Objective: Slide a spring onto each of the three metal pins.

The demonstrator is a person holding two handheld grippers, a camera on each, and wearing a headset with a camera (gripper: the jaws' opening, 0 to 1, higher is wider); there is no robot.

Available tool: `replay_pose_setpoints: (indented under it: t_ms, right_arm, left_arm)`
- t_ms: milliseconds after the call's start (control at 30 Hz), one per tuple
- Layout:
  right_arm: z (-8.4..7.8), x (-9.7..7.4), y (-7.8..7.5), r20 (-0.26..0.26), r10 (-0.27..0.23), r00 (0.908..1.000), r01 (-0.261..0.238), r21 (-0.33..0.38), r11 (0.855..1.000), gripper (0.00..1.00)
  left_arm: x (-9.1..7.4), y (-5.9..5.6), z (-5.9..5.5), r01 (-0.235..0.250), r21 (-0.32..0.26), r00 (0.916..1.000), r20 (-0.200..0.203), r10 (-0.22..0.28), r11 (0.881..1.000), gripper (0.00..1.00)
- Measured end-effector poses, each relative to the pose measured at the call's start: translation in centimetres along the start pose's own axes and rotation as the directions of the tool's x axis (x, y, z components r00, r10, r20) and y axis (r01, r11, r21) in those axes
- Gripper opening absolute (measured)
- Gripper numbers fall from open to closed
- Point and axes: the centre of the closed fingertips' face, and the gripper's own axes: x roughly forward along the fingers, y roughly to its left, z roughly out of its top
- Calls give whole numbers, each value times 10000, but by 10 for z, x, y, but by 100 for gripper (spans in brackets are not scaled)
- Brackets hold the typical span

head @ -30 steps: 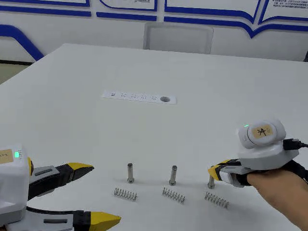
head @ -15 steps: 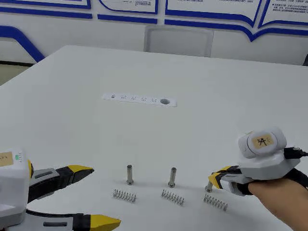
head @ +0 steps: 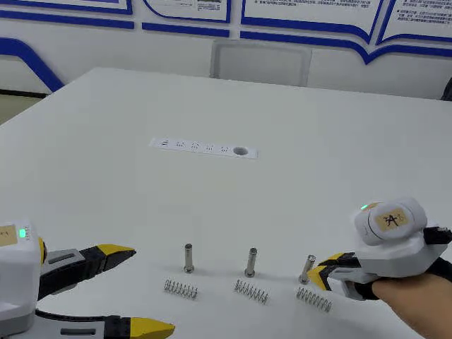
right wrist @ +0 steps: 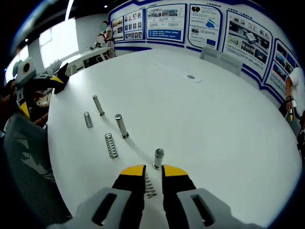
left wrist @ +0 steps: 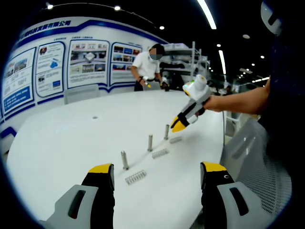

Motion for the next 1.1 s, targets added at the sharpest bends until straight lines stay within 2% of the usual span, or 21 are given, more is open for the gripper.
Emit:
replay_pose_setpoints:
  t_ms: [333,567,700,967,1100]
  right_arm:
    - [-6,9,19,-608,902,9941,-951,-834,9920,14]
    - [-10,14,22,-1193,1051,9873,-1244,-1678,9779,14]
    - [-13,18,23,-1634,1055,9809,-1411,-2240,9643,14]
    - [-17,22,26,-2241,1281,9661,-1867,-2640,9463,13]
    - [-19,25,26,-2557,1215,9591,-1976,-2974,9341,13]
  left_arm:
    - [1,-1,-1,11,-14,10000,-27,-11,10000,75]
    - [-1,1,-3,-54,-66,10000,-60,54,10000,75]
    - [0,1,-4,-63,-100,9999,-82,63,9999,75]
    - [0,1,-6,-66,-134,9999,-99,64,9999,74]
    - [0,1,-6,-82,-169,9999,-101,80,9998,74]
